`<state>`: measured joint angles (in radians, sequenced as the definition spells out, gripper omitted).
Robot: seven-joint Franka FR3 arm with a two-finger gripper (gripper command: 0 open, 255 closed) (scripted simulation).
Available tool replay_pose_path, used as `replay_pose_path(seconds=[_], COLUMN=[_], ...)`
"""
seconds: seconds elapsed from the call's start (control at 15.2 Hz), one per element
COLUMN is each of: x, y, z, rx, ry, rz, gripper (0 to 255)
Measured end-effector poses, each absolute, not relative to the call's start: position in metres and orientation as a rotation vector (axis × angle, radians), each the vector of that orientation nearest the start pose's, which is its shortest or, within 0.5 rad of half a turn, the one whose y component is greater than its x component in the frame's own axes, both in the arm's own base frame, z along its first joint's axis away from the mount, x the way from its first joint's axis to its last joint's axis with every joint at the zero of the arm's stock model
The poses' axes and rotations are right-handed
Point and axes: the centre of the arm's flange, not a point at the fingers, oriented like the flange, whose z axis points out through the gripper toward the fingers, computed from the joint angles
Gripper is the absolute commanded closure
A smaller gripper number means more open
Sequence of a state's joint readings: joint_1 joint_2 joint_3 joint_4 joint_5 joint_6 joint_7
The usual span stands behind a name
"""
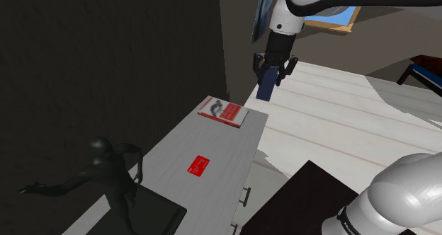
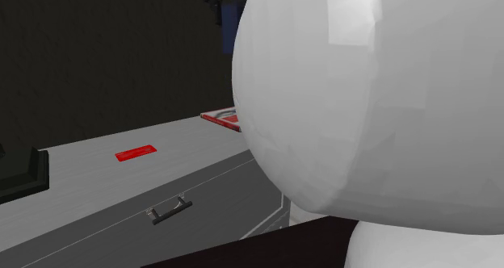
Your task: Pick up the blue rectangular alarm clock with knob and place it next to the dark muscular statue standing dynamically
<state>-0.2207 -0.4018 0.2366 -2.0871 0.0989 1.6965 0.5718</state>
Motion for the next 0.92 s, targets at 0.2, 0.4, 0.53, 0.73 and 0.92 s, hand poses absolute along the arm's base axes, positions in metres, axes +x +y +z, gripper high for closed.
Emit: replay_pose_path(seconds=[0.2, 0.4, 0.53, 0.73, 0.92], x=[0.434, 0.435, 0.434, 0.436, 0.435], y=[0.031, 0.031, 0.031, 0.031, 0.031], z=[0.597, 0.615, 0.624, 0.641, 0.657], rx=[-3.001, -3.001, -3.001, -3.001, -3.001], ry=[0.906, 0.906, 0.906, 0.906, 0.906], rz=[0.000, 0.000, 0.000, 0.000, 0.000], gripper=[255, 255, 255, 255, 255])
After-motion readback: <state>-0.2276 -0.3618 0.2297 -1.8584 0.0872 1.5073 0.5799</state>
